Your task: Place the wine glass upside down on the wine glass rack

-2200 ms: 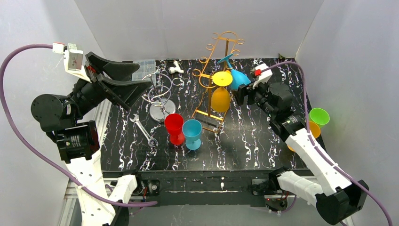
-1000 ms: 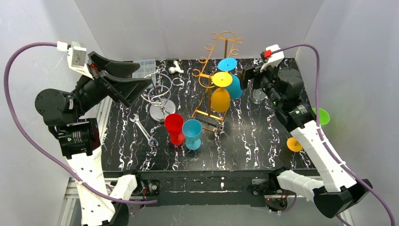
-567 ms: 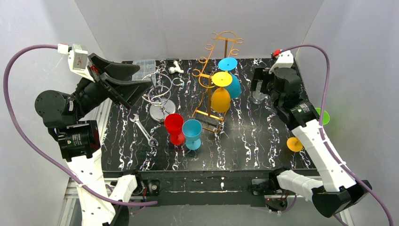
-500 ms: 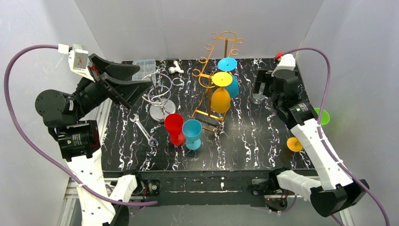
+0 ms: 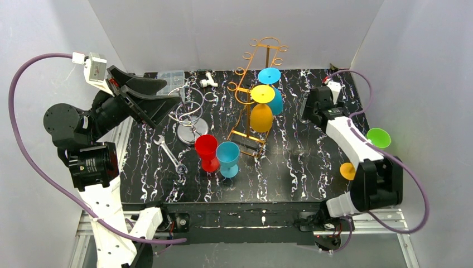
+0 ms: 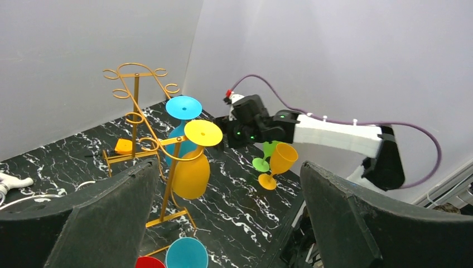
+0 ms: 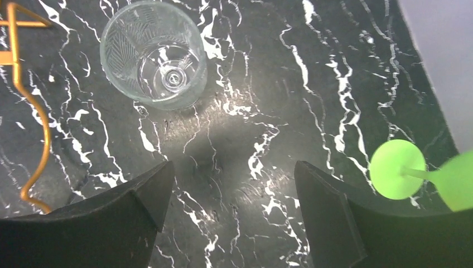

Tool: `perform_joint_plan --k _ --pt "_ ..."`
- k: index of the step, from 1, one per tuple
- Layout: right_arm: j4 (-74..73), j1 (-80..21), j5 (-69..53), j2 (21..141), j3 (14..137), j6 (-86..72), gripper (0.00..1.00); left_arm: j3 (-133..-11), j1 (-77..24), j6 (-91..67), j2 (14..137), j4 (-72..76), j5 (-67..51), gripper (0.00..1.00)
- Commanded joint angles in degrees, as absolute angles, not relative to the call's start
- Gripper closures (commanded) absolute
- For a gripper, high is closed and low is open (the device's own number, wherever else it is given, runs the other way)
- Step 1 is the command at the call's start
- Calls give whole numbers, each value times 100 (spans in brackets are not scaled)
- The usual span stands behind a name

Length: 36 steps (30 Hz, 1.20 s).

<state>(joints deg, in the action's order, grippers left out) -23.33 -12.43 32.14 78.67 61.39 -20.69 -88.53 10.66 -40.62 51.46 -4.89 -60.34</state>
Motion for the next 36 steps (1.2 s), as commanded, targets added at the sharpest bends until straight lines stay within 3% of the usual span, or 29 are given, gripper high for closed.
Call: perform_joint_plan --k 1,6,13,23,29,30,31,32,34,36 --pt "-1797 -1178 3318 8436 6802 -2110 15 -8984 1052 -3969 5114 -506 -5968 2" --pt "-1980 -965 3216 9068 7503 -2092 19 -8978 1047 -3918 5111 -563 -5959 2" --pt "-1732 -712 2730 9097 7409 -2286 24 -8957 1047 -3856 5107 -613 -5994 2" --pt "-1748 -466 2366 10072 7722 -2555 40 -8935 1048 -3785 5055 -755 -6004 2" --pt "-1725 -340 2221 10434 7709 -2645 44 -8993 1046 -3782 5066 -794 -6003 2" --pt "-1704 -328 2166 10471 7703 -2664 47 -8998 1046 -3806 5059 -761 -6003 2" --pt "-1679 -326 2084 10502 7694 -2673 56 -8988 1047 -3823 5061 -730 -6003 2" --pt "-1675 -325 2025 10523 7689 -2685 74 -8990 1054 -3840 5062 -711 -6010 2" --pt "-1714 -325 1930 10502 7699 -2751 97 -8979 1047 -3891 5070 -651 -6040 2" --pt "-1737 -327 1854 10360 7695 -2790 99 -8978 1048 -3958 5086 -591 -6075 2"
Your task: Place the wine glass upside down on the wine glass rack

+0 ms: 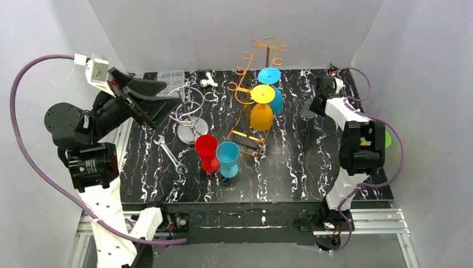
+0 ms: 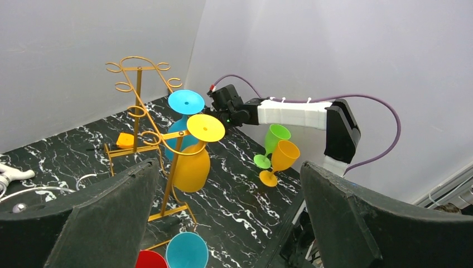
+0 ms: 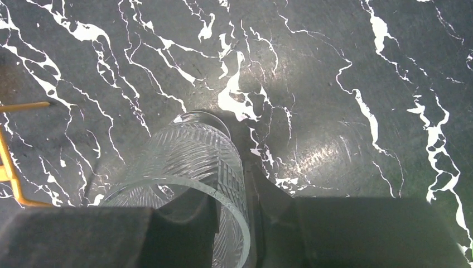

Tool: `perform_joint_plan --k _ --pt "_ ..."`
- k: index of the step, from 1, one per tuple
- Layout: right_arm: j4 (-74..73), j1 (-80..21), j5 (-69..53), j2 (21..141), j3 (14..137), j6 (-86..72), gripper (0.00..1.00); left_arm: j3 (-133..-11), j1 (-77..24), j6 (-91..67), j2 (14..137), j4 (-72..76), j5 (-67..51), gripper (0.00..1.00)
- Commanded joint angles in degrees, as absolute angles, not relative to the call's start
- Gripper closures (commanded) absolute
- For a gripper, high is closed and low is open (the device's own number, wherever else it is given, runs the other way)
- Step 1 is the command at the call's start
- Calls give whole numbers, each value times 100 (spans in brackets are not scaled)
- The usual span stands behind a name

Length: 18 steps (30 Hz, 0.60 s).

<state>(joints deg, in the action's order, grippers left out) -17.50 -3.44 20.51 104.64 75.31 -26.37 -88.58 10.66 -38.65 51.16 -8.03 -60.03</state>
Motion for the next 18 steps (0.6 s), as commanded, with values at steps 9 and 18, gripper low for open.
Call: perform_joint_plan --k 9,18 --pt "-1303 -325 1631 8343 6948 -3035 99 -9153 1048 -4420 5077 -407 -6202 2" --pt "-1609 -447 1509 6173 6847 -3234 99 -9200 1046 -5000 5111 -164 -6296 2"
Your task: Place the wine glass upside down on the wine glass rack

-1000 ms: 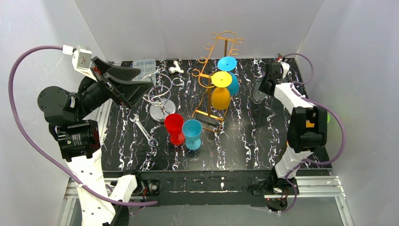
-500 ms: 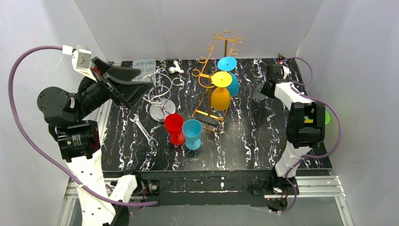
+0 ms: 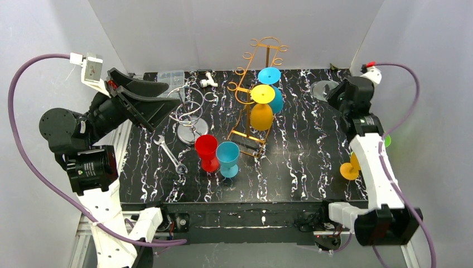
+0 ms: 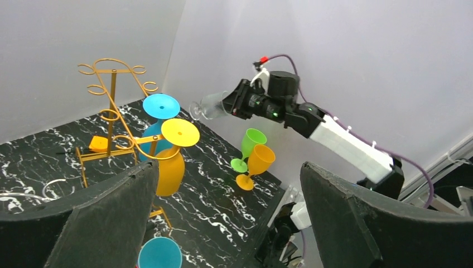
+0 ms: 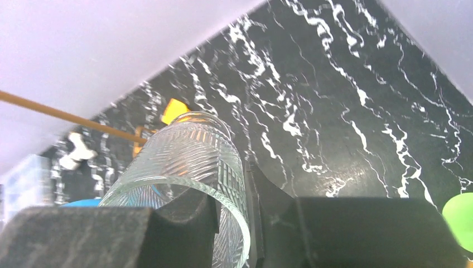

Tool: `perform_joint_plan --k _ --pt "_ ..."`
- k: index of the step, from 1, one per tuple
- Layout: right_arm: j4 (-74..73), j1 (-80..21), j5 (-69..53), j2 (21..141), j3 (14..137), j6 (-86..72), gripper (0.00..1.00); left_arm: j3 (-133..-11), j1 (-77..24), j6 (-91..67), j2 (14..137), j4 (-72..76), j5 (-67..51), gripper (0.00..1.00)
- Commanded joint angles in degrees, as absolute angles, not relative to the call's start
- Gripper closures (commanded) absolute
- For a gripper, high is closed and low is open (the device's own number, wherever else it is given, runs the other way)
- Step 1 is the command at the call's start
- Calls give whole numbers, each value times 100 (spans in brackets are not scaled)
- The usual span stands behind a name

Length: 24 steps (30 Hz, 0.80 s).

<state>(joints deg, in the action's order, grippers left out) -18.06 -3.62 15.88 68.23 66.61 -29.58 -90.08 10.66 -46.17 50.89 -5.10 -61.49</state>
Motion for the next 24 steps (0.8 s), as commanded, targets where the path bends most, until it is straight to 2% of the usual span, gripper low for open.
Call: perform_joint_plan --k 1,5,11,17,22,24 --pt "-1568 -462 1455 5985 6903 -3262 99 -9249 1046 -5061 5141 -156 -6318 2" --pt "-1118 -505 766 5446 7272 -3320 99 -9303 1047 -5150 5183 -71 -6359 2" --pt "445 -510 -514 5041 7671 -3481 99 -9242 1047 -5092 5197 -35 -6441 2" --pt "1767 -684 -1587 5604 8298 -4341 99 -9573 1039 -5047 5699 156 -6824 2" --pt "2208 -1092 -1692 6148 8582 -4603 99 -10079 540 -4710 6205 186 -6661 2" --pt "2238 -1705 -1462 6416 8688 -4331 99 -10397 128 -4589 6565 133 -6589 2"
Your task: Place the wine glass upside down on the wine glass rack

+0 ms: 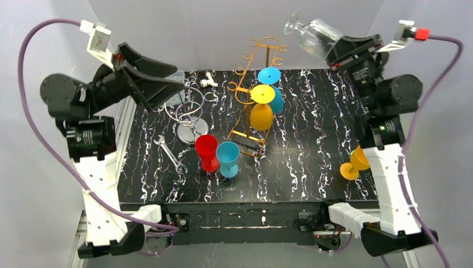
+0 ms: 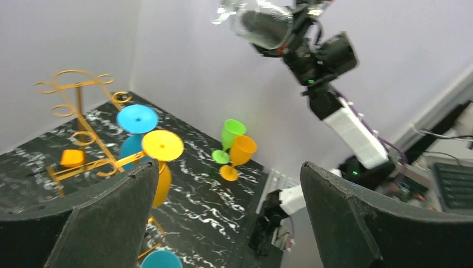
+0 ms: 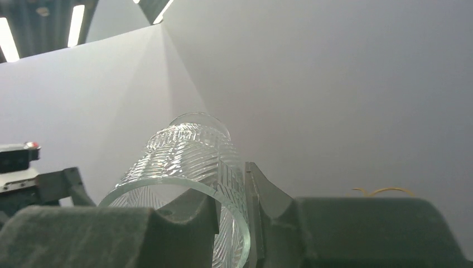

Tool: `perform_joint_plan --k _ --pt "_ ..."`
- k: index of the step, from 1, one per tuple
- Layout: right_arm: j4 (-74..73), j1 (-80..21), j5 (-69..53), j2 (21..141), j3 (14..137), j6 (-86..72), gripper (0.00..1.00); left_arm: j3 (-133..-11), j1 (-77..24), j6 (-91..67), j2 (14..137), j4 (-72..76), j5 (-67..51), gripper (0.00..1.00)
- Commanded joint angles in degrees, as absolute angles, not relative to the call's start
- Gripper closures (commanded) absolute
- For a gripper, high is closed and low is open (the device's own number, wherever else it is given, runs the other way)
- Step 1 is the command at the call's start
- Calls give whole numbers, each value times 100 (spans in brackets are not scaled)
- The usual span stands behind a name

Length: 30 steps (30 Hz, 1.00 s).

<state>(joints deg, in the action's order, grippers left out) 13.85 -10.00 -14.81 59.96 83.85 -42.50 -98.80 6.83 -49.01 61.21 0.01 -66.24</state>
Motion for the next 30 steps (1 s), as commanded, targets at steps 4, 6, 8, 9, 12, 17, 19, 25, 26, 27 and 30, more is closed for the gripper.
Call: perform_joint_plan --k 4,6,8,9,12,17,19,25,26,27,30 --pt "1618 -3818 -554 7191 9414 -2726 99 -11477 -606 -4120 7650 -1044 -6488 2" --pt "1718 -4173 -337 7388 9571 -2480 99 -11545 -679 -3674 7690 -1330 -6393 2" --pt "1677 -4230 -355 7541 9770 -2402 99 -11673 -677 -3317 7690 -1695 -6330 2" --pt "1608 -4248 -393 7621 9891 -2350 99 -11735 -679 -3072 7649 -1933 -6226 2" --pt "1618 -4307 -454 7745 9982 -2287 99 -11813 -677 -2162 7471 -2439 -5834 2" --pt "1609 -4500 -416 7743 9902 -2052 99 -11366 -677 -1373 7022 -2944 -5232 7" --pt "1617 -4570 -411 7733 9869 -1987 99 -11081 -677 -1286 6846 -2911 -5080 3" --pt "1556 -4850 -386 7884 9964 -1881 99 -11186 -677 -1198 6979 -3051 -4697 2" --pt "1549 -4921 -356 7896 9971 -1844 99 -11259 -677 -1198 7035 -3064 -4725 2" --pt "1531 -4989 -318 7915 9983 -1807 99 -11294 -677 -1196 7069 -3063 -4750 2" --pt "1529 -5159 -187 7928 9967 -1690 99 -11197 -677 -1200 7121 -2934 -4632 8"
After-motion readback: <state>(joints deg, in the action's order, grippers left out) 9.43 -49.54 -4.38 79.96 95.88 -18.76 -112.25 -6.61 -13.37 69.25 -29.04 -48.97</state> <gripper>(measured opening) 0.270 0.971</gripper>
